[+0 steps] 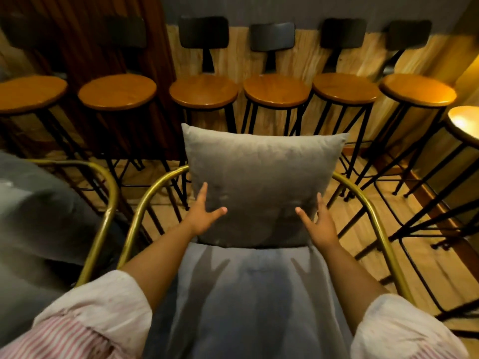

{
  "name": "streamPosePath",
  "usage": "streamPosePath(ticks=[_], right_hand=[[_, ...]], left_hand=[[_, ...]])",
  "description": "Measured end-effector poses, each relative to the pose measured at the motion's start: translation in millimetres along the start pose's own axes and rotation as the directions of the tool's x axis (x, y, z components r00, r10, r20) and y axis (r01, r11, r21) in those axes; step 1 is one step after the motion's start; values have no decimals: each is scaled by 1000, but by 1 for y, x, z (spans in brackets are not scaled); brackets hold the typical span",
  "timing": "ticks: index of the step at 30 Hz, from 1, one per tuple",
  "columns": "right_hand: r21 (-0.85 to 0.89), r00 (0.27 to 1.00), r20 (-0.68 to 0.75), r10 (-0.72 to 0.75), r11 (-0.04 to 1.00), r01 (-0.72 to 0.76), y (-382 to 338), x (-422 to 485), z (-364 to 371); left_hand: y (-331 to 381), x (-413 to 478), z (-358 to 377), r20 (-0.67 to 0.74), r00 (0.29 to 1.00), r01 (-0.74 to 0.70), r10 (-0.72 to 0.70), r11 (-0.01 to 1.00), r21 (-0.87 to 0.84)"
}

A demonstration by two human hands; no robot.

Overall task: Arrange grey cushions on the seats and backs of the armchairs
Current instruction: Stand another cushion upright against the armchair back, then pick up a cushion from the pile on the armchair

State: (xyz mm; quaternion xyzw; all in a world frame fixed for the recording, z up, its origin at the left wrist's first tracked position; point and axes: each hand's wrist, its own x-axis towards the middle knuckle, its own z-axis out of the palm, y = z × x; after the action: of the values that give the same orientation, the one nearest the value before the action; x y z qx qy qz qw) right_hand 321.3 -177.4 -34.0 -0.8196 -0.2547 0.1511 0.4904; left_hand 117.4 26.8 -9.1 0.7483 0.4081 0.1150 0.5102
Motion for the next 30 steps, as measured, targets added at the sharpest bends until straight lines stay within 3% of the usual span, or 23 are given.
streamPosePath(ticks=[3,8,12,18,24,30], right_hand=[[-118,994,97,-44,992,55,-34,-33,4],[-109,938,305,-163,973,204,-99,-92,26],[-44,820,505,-270,941,336,-141,-138,59],[64,679,616,-399,885,462,-205,-195,135],[79,667,612,-426,871,484,-266,-244,239],[94,741,547,-390,908,408,-317,-280,330]], left_hand=[[22,-57,-7,10,1000,10,-11,997,78],[37,-156,-43,-103,994,-4,18,991,137],[17,-223,-87,-228,973,59,-30,991,121],[-33,-294,-175,-388,913,174,-129,981,84],[-88,-345,-285,-484,866,199,-125,974,104],[-143,-362,-390,-488,865,248,-116,945,215]])
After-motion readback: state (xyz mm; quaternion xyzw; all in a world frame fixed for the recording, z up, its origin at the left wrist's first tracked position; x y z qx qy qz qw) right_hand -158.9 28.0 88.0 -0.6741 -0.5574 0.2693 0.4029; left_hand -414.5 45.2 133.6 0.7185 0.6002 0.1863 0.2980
